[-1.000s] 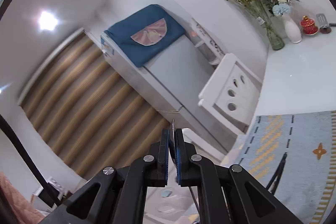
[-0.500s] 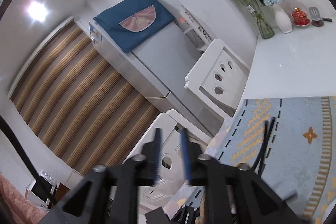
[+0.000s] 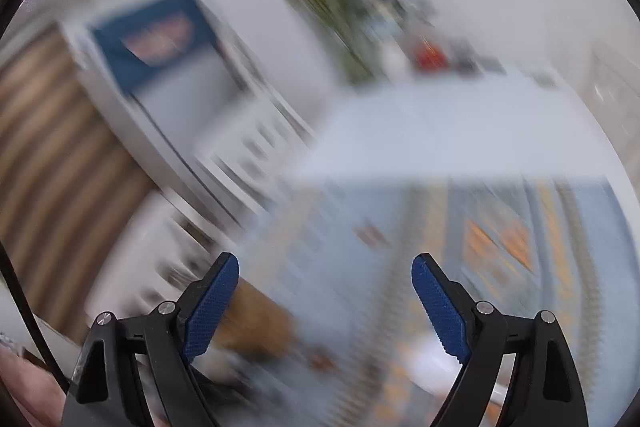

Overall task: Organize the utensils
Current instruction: 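Move the right tool to the white ceramic spoon and grasp its handle, then lift the white ceramic spoon and carry it above the brown holder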

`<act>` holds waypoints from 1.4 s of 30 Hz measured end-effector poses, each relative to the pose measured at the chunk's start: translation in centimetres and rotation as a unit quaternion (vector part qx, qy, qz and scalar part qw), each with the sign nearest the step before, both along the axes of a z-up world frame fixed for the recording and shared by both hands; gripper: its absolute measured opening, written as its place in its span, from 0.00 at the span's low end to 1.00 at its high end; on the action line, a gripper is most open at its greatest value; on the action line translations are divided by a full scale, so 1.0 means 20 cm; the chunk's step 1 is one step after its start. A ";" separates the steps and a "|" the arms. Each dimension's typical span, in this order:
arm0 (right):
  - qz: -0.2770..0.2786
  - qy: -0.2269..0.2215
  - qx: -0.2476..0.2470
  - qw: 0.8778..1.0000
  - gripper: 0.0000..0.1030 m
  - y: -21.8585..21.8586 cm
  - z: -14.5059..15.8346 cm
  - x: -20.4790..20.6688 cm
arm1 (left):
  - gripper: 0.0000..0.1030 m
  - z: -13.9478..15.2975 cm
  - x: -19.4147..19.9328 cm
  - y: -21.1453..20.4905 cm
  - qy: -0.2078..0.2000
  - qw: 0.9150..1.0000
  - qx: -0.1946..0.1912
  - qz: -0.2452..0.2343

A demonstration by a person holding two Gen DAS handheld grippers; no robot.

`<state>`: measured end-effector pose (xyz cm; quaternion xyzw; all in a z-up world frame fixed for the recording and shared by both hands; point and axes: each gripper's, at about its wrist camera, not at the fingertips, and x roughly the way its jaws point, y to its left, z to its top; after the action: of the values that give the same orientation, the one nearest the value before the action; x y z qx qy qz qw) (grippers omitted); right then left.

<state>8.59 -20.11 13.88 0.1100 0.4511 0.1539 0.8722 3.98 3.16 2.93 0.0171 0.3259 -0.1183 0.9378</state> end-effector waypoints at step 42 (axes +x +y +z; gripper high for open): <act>-0.031 0.212 -0.082 0.973 0.32 0.02 -0.62 0.14 | 0.98 -0.01 0.05 0.06 0.017 1.000 -0.019 0.008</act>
<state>11.42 -19.80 1.43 0.0820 0.6330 0.0629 0.7672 4.93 4.36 2.67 -0.0053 0.3395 -0.1168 0.9333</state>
